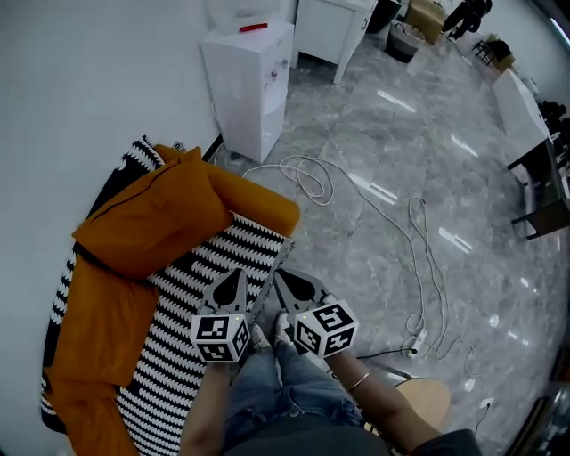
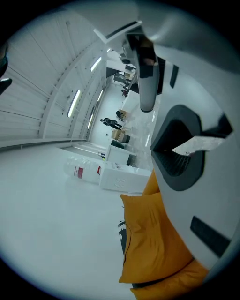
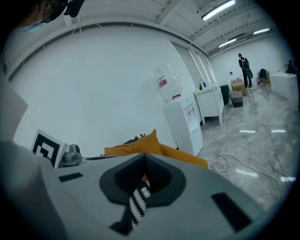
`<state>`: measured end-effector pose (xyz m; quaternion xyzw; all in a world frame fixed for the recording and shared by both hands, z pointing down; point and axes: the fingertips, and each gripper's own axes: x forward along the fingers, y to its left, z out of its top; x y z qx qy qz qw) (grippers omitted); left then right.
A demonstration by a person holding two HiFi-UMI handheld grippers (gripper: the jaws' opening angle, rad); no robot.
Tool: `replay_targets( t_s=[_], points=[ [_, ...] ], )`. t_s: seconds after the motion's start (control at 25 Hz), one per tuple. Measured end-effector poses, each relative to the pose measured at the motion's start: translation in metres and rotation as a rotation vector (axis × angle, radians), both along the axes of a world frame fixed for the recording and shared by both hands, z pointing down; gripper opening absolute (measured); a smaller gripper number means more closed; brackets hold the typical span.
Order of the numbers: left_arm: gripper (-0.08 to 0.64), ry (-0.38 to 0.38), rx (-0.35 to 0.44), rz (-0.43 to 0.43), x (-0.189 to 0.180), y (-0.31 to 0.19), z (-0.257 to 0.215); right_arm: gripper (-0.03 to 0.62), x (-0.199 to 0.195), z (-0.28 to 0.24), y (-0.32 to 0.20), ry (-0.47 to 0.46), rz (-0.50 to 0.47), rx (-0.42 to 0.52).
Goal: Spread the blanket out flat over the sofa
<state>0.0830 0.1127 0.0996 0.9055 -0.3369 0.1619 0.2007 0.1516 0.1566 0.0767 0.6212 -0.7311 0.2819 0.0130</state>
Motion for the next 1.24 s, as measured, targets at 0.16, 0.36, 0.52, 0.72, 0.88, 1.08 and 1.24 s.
replay_targets(
  t_s=[0.16, 0.36, 0.52, 0.72, 0.88, 1.08, 1.24],
  points=[
    [0.018, 0.009, 0.038, -0.003, 0.002, 0.0, -0.02, 0.01, 0.004, -0.02, 0.003, 0.017, 0.011, 0.043],
    [0.018, 0.023, 0.078, -0.011, -0.002, 0.006, -0.039, 0.009, 0.002, -0.044, 0.008, 0.054, 0.004, 0.108],
    [0.018, 0.04, 0.113, -0.01, -0.002, 0.013, -0.053, 0.009, 0.002, -0.055, 0.01, 0.062, -0.004, 0.138],
    [0.018, 0.044, 0.165, -0.02, -0.007, 0.023, -0.072, 0.009, 0.002, -0.064, 0.015, 0.063, -0.008, 0.156],
    [0.018, 0.051, 0.188, -0.036, -0.013, 0.027, -0.079, 0.009, 0.004, -0.07, 0.018, 0.078, -0.005, 0.184],
    [0.018, 0.056, 0.216, -0.053, -0.022, 0.029, -0.089, 0.009, 0.012, -0.081, 0.019, 0.09, 0.014, 0.211],
    [0.018, 0.058, 0.231, -0.062, -0.034, 0.027, -0.096, 0.009, 0.012, -0.089, 0.017, 0.083, 0.04, 0.23]
  ],
)
